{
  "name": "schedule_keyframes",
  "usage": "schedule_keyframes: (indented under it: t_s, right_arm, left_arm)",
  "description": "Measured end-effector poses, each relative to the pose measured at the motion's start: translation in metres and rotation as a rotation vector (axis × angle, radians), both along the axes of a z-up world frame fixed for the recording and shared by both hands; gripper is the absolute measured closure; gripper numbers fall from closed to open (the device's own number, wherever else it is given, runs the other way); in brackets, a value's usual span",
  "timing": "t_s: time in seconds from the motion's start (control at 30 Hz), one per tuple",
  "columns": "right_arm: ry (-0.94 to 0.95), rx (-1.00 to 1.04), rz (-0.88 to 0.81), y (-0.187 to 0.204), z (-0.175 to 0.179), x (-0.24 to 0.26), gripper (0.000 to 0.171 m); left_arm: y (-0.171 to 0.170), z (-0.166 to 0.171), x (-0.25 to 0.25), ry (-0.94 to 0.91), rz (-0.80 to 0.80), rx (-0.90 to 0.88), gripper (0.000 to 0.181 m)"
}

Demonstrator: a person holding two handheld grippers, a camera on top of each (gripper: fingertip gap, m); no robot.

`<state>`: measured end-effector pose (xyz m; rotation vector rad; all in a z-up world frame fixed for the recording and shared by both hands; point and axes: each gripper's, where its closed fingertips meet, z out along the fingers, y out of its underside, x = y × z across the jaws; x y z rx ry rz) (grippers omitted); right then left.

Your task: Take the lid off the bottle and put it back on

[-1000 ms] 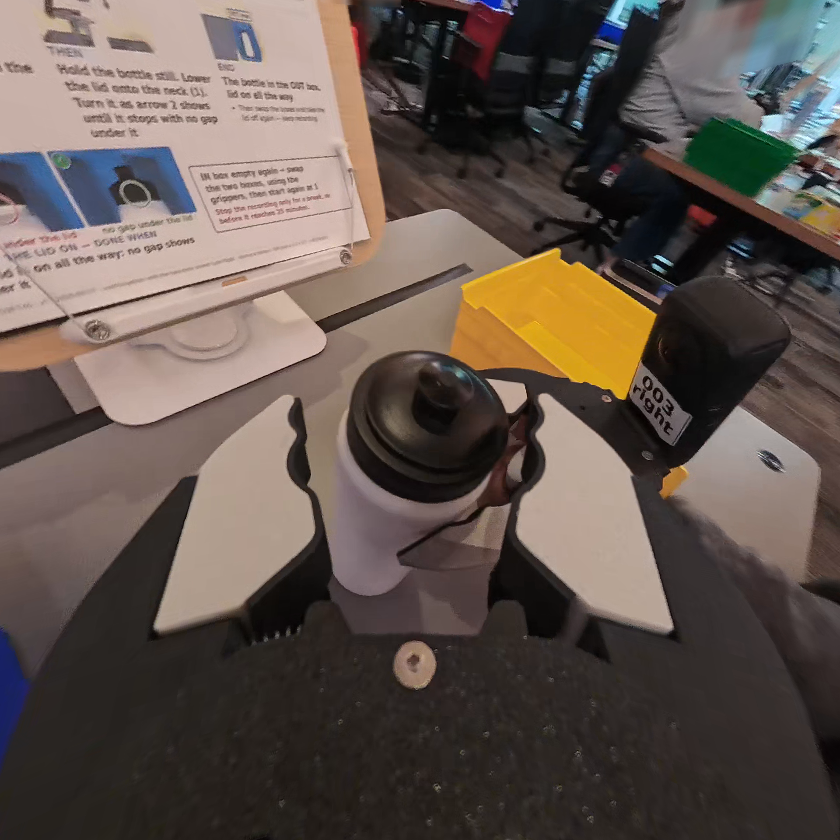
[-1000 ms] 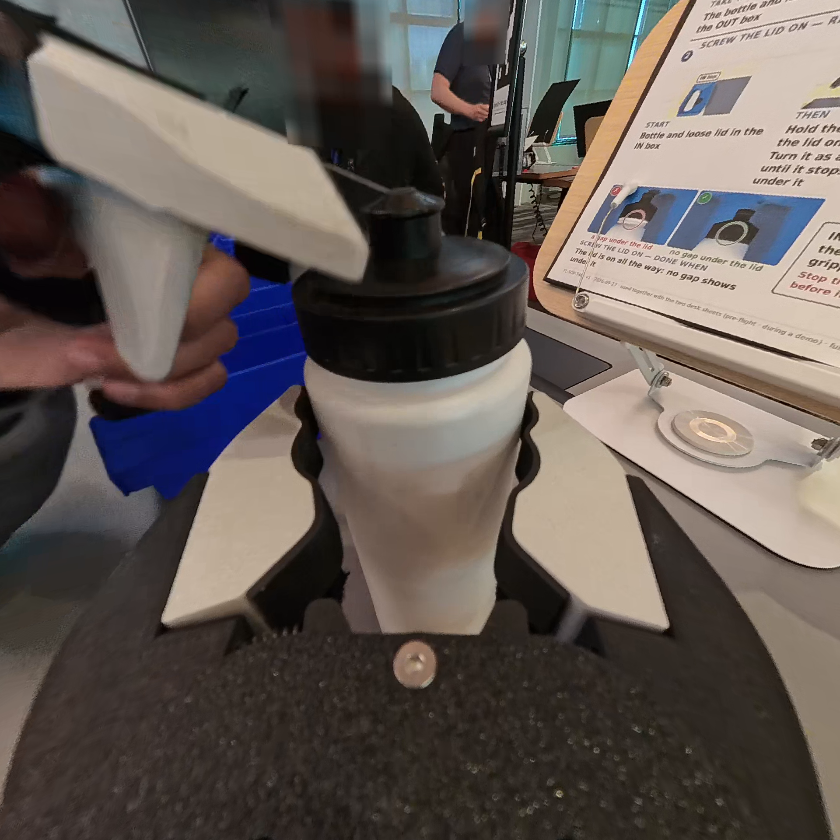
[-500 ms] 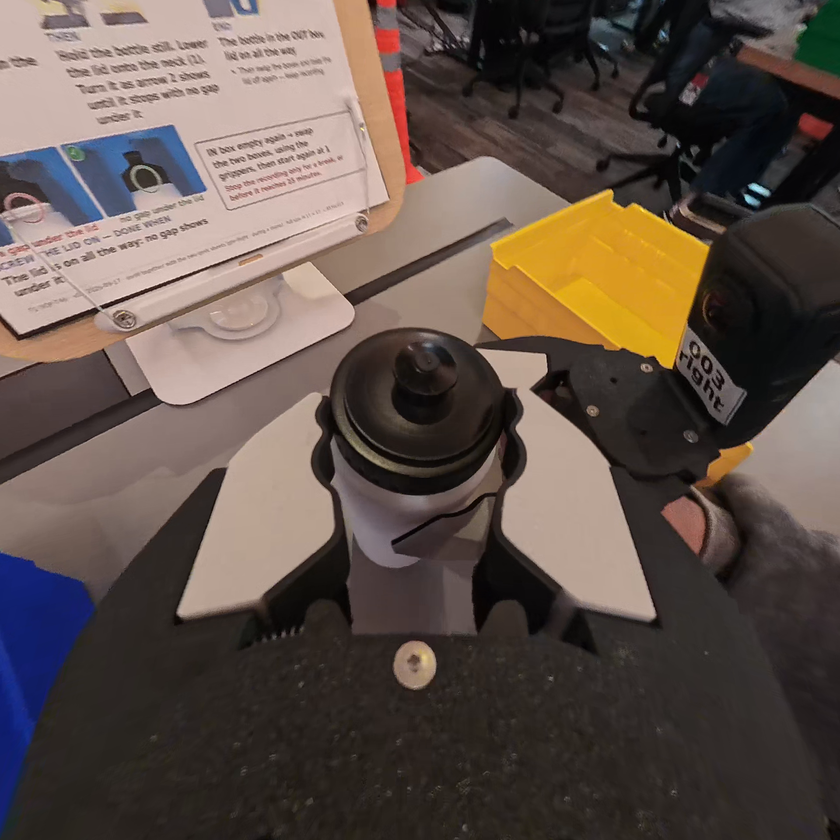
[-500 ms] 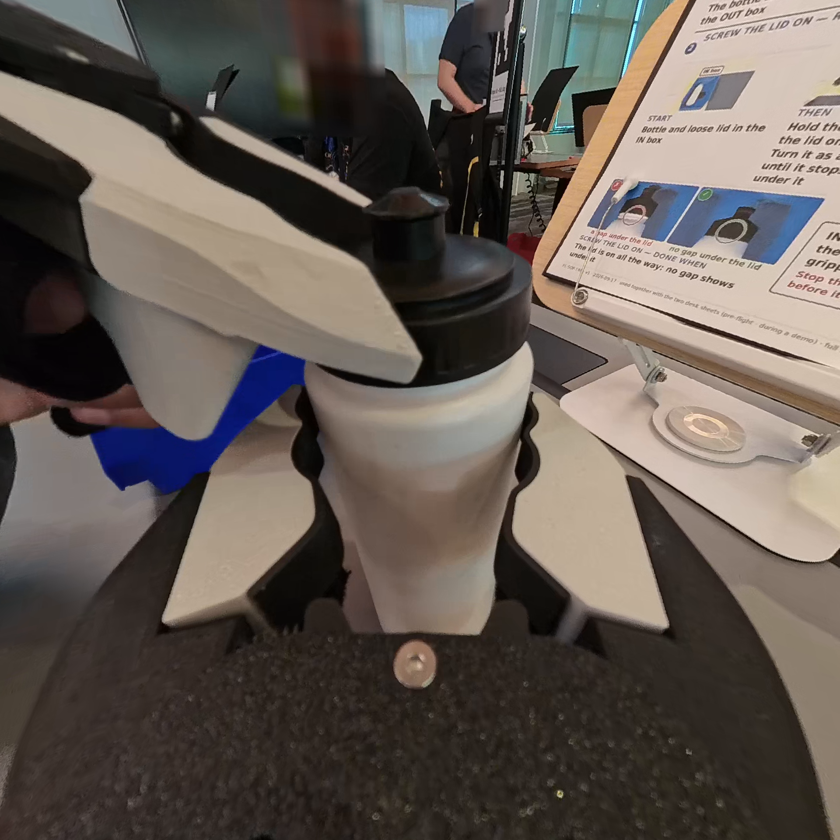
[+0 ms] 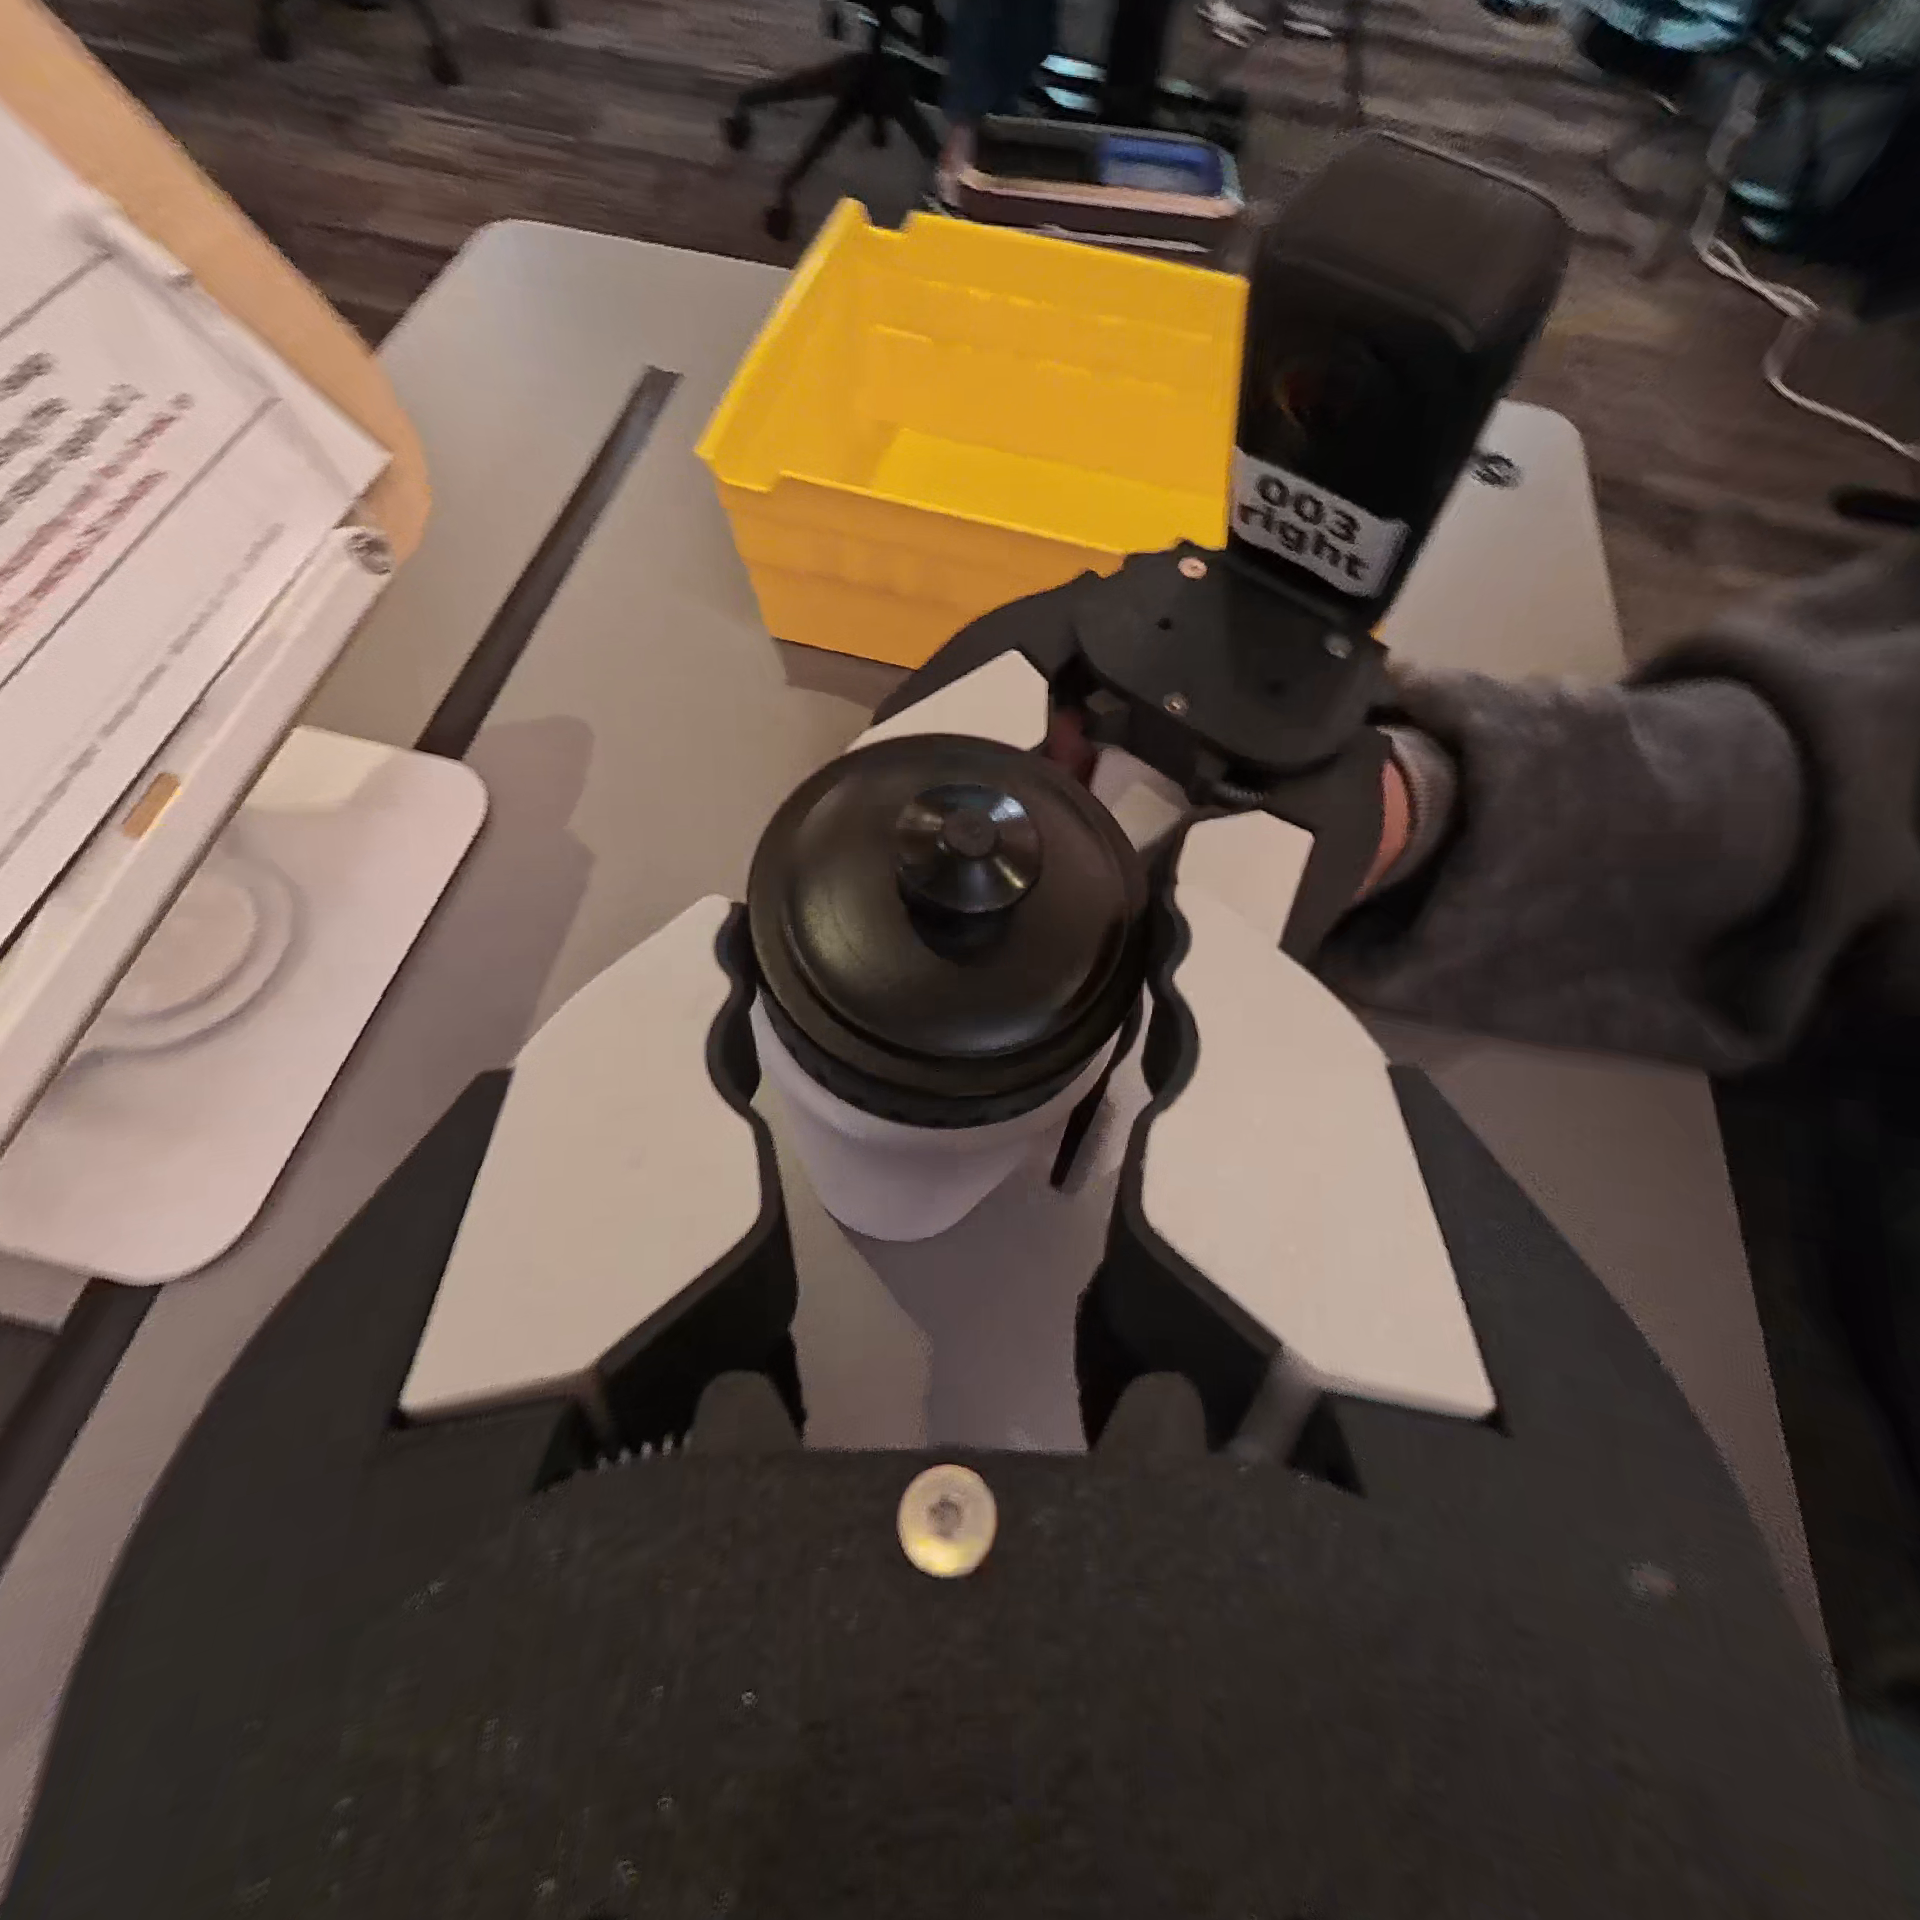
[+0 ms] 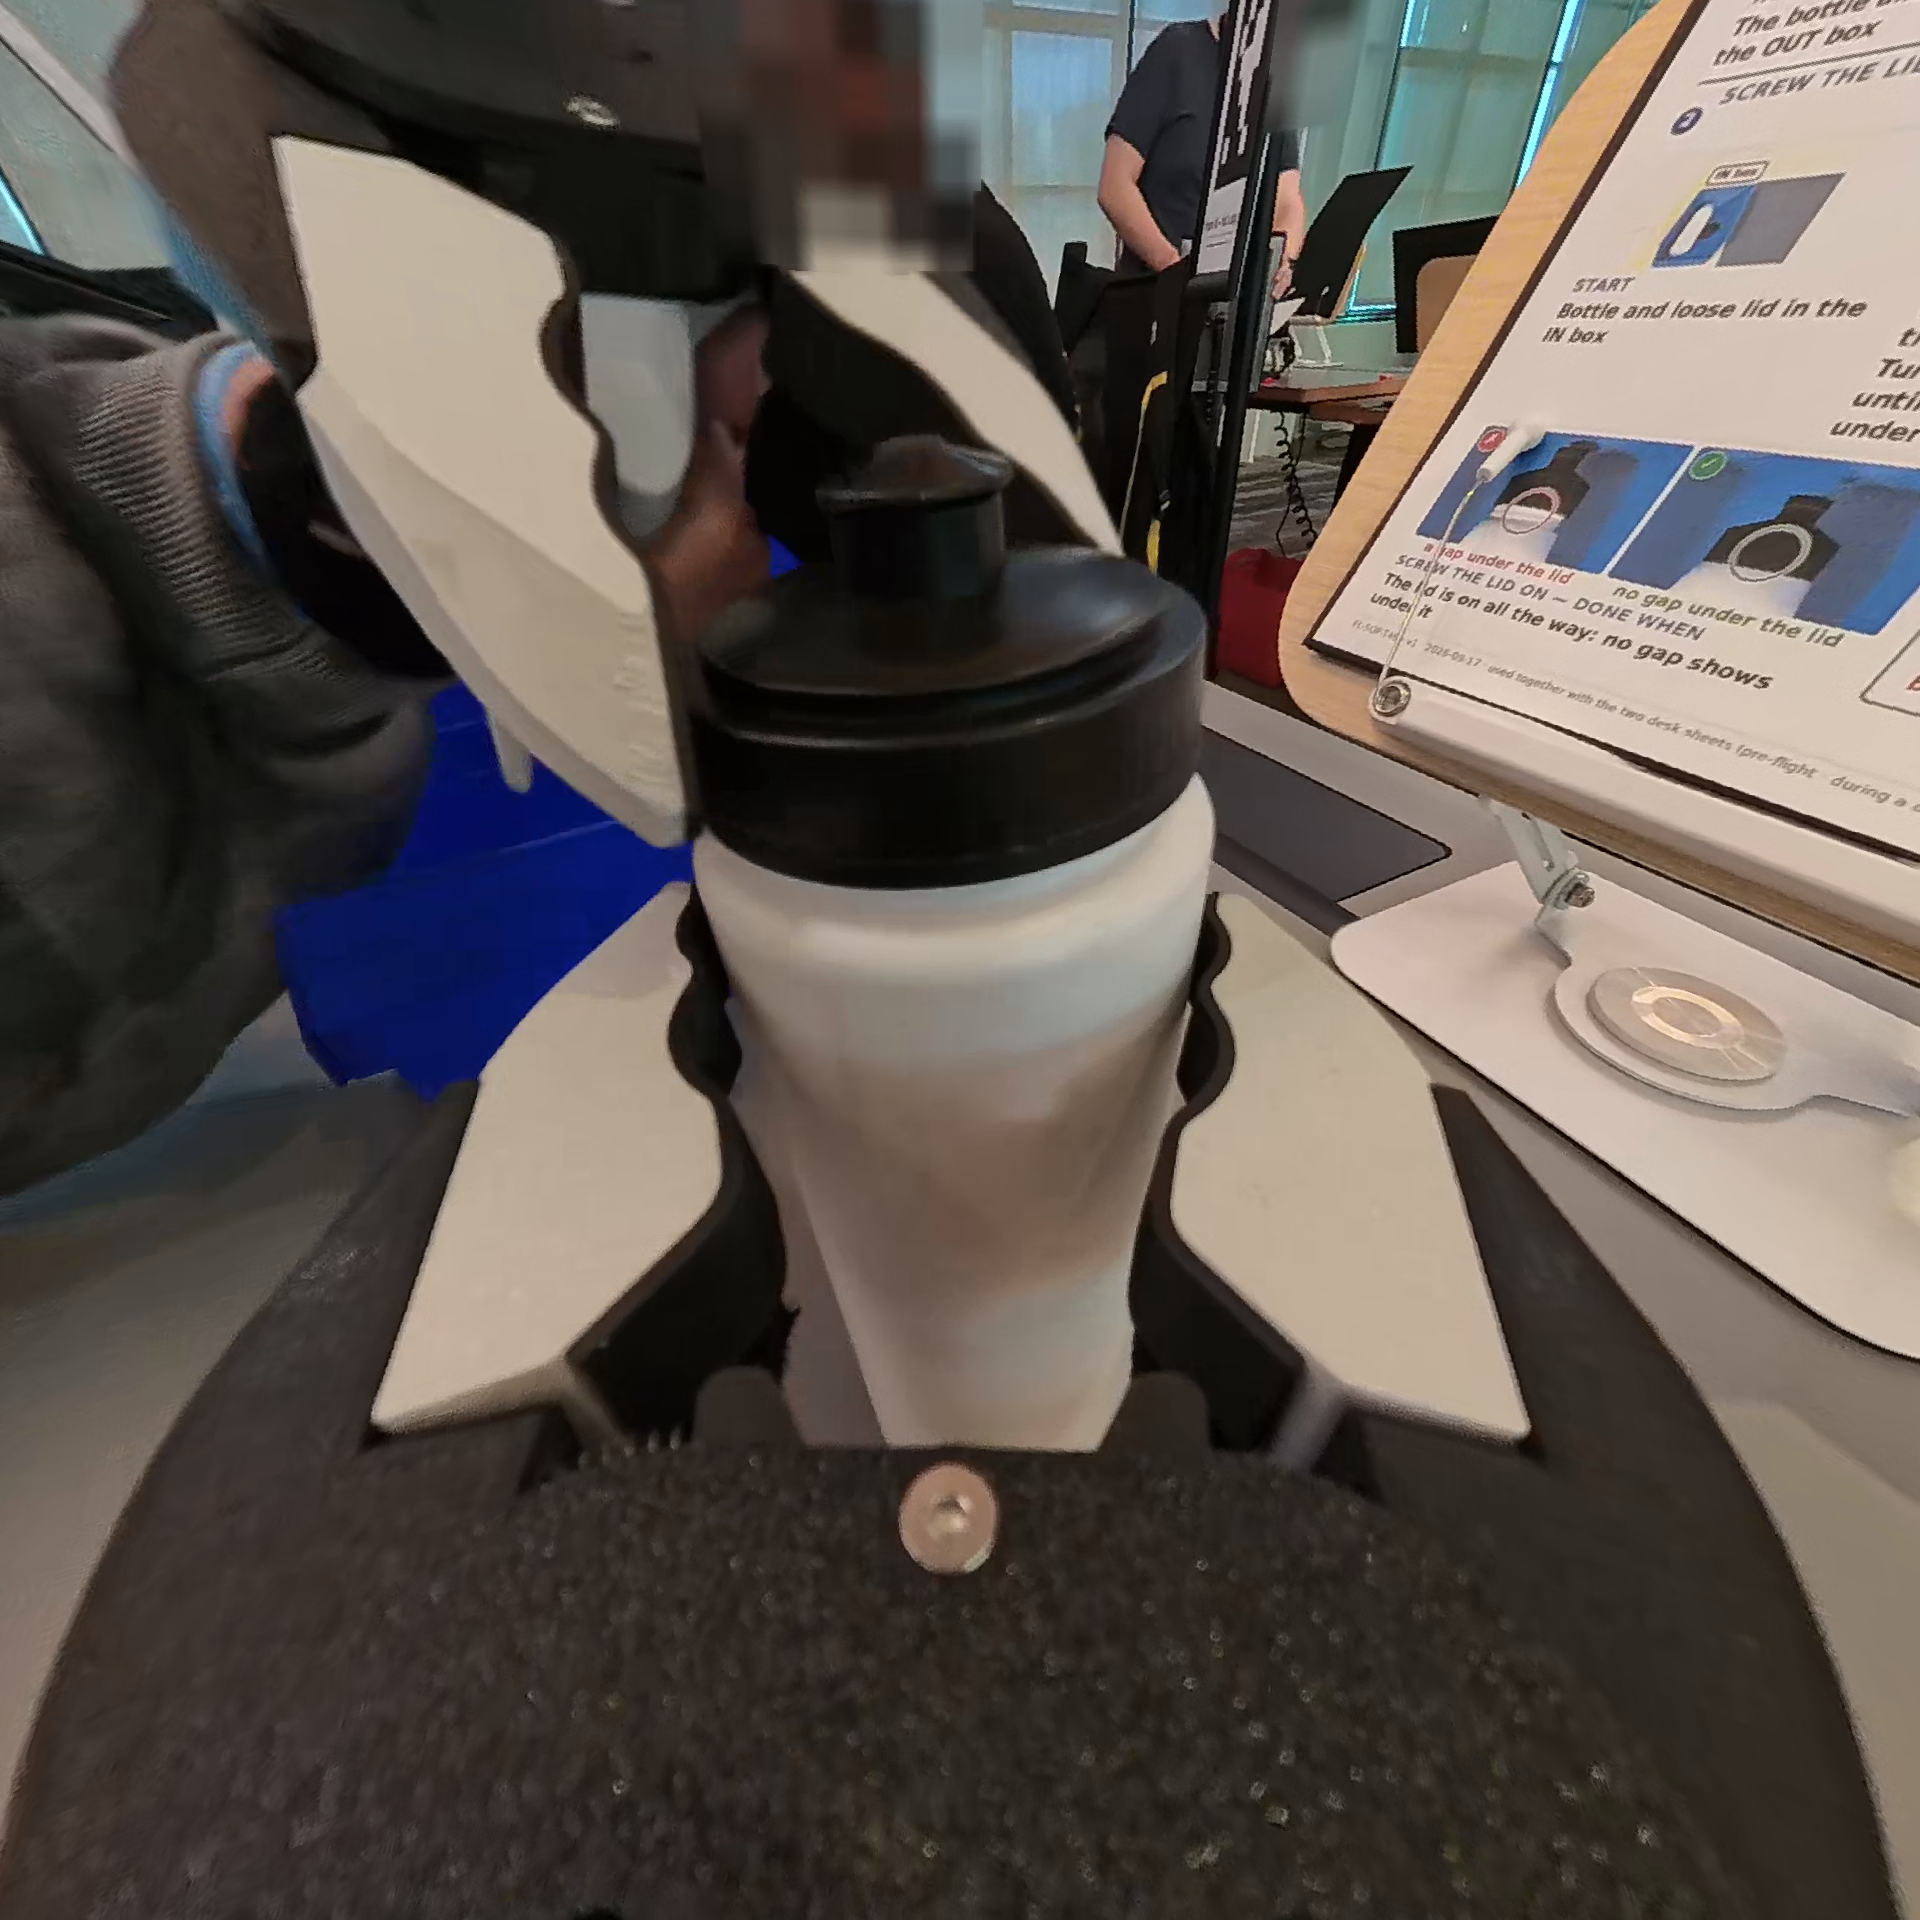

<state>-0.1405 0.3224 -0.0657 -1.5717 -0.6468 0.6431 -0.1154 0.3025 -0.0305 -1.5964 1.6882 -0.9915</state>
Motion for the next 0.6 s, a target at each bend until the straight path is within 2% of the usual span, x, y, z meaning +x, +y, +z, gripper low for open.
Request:
schedule_keyframes:
  t_s: [0.2, 0.33, 0.5, 0.6]
  right_arm:
    - [0.0, 0.004, 0.026, -0.002, 0.0, -0.004, 0.086]
    - [0.027, -0.015, 0.034, -0.002, 0.0, -0.005, 0.086]
    - [0.014, -0.009, 0.031, -0.003, 0.0, -0.005, 0.086]
    - [0.015, -0.012, 0.019, -0.003, 0.0, -0.007, 0.086]
  left_arm:
    - [-0.005, -0.001, -0.006, 0.047, -0.356, -0.012, 0.109]
    - [-0.004, -0.002, -0.007, 0.108, -0.504, -0.037, 0.109]
    - [-0.006, -0.002, -0.008, 0.086, -0.521, -0.035, 0.109]
    - [-0.004, -0.002, -0.012, 0.062, -0.426, -0.025, 0.109]
